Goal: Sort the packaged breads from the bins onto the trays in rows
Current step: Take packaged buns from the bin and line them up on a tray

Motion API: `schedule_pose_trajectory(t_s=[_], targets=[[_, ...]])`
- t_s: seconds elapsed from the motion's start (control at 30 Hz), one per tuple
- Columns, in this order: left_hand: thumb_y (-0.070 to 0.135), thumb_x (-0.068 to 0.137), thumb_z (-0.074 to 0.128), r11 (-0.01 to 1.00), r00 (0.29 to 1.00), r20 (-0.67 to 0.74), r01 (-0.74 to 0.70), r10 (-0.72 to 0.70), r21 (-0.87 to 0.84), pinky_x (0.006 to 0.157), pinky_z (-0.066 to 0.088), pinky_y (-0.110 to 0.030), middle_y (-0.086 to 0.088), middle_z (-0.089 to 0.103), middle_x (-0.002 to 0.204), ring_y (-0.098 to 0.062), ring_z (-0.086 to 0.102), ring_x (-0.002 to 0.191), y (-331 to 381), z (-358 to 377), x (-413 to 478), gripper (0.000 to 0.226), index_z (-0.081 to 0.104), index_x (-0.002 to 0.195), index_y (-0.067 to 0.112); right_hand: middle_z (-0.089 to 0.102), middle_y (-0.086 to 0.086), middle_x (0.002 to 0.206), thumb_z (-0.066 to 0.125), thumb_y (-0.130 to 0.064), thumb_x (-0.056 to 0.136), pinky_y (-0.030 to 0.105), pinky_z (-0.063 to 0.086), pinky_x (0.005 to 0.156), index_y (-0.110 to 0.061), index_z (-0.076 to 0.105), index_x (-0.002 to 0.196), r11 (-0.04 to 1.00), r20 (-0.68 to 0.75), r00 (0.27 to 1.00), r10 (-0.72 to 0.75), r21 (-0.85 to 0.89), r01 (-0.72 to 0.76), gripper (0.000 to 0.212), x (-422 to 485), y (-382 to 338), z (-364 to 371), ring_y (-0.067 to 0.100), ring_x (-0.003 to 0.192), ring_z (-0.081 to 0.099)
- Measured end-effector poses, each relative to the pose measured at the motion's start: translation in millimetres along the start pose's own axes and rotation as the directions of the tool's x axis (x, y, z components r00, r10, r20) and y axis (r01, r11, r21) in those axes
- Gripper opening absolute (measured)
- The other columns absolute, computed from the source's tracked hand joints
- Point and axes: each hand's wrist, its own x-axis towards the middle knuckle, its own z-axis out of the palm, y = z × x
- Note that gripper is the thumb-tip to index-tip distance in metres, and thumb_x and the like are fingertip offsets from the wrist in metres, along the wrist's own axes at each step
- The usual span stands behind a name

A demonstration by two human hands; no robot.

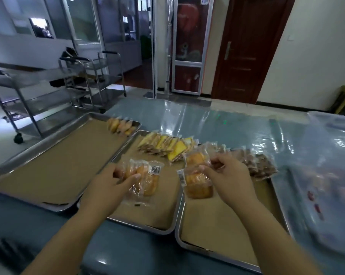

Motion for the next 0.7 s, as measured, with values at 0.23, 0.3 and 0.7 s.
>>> schedule_pose_trajectory(t_s=[0.23,0.3,0.7], targets=[[0.048,0.065,0.078,0.977,0.991,0.04,0.13,-0.125,-0.167,0.041,0.046,-0.023,-0.003,0.062,0.069,-0.017,0.06,0.06,-67.4,-17.5,60.2,0.04,0.053,0.071,0.018,0.059,-0.014,0.068,0.076,-0.029,0.075,0.009,0.037,0.051,-0.03,0.06,0.071,0.998,0.013,1.0,0.009,0.055,-0.01,0.016,33.5,-15.9,99.4,-0.002,0.064,0.053],[0.048,0.061,0.08,0.967,0.989,0.044,0.149,-0.143,-0.209,0.042,0.049,-0.023,-0.006,0.062,0.067,-0.014,0.06,0.057,-85.7,-23.9,84.1,0.044,0.054,0.072,0.014,0.06,-0.014,0.069,0.075,-0.031,0.076,0.011,0.036,0.052,-0.032,0.06,0.072,0.998,0.023,1.0,0.018,0.053,-0.019,0.015,48.6,-18.6,131.6,-0.001,0.066,0.054],[0.038,0.069,0.077,0.982,0.981,0.068,0.187,-0.184,-0.031,0.052,0.043,-0.03,-0.011,0.063,0.072,-0.02,0.057,0.062,-177.4,-73.1,218.0,0.041,0.056,0.077,0.004,0.063,-0.014,0.079,0.072,-0.035,0.077,0.035,0.054,0.068,-0.033,0.064,0.082,0.992,0.126,0.986,0.105,0.064,-0.113,0.009,127.1,-69.4,300.2,0.005,0.075,0.058]])
